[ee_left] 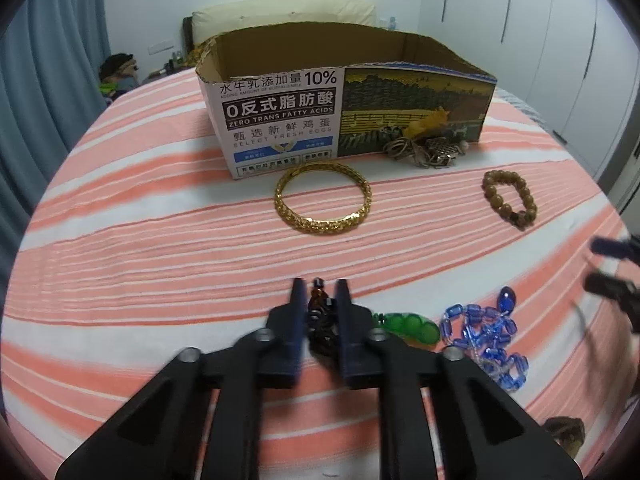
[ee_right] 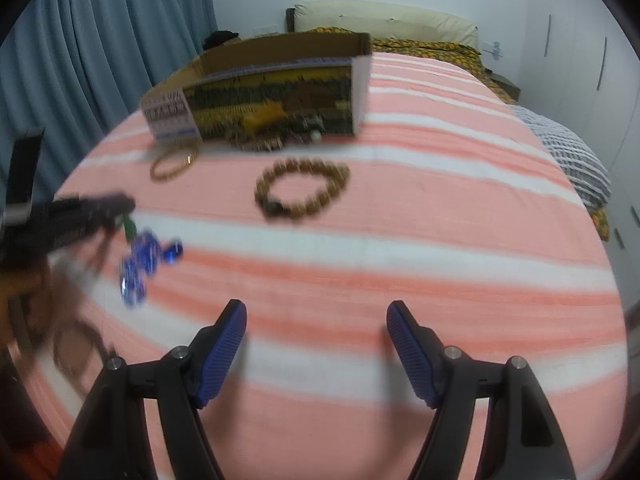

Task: Organize jewelry
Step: 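Grasp the dark bead charm with the left tool while the right grasps the brown-bead bracelet, then carry both pieces into the cardboard box and open both tools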

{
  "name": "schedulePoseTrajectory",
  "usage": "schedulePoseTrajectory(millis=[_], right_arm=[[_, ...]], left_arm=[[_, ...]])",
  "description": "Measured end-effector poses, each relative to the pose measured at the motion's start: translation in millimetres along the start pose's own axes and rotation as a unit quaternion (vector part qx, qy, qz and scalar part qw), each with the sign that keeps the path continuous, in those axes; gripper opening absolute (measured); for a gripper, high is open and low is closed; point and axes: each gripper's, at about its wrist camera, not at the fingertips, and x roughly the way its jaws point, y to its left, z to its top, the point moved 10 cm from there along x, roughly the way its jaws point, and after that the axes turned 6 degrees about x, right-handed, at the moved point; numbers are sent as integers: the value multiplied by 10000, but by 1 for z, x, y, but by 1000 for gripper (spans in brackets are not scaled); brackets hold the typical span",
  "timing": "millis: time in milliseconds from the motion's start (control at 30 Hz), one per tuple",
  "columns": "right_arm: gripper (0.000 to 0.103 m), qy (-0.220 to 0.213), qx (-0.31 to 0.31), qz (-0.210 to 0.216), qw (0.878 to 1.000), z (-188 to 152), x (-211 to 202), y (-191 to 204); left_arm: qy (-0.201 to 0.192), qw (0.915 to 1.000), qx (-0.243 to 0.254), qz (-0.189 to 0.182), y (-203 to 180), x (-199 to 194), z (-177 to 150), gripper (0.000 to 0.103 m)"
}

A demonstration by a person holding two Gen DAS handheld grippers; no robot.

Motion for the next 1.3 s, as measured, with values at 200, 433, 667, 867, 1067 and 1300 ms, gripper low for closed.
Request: schedulePoseTrajectory(millis=[200, 433, 667, 867, 1067, 1300], right_arm=[[69, -360, -694, 310, 9965, 54, 16, 47], [40, 170, -1173, 203, 9927, 60, 70, 62], [12, 65, -930, 330, 9951, 54, 45, 61], [12, -233, -568, 795, 9949, 67, -11, 63], [12, -211, -413, 1206, 9916, 70, -45, 74], [12, -326, -476, 1438, 9879, 76, -74, 84]], left_arm=[[-22, 9997, -155, -187, 4, 0, 2, 9], [-51, 9992, -158, -373, 0, -8, -4, 7], [-137, 9971, -385, -636, 5, -35, -6, 6], [-408, 9950, -517, -754, 14, -75, 11, 6], [-599, 9941, -527, -734, 22, -112, 25, 6], [-666, 9944, -407, -710, 25, -131, 42, 6]])
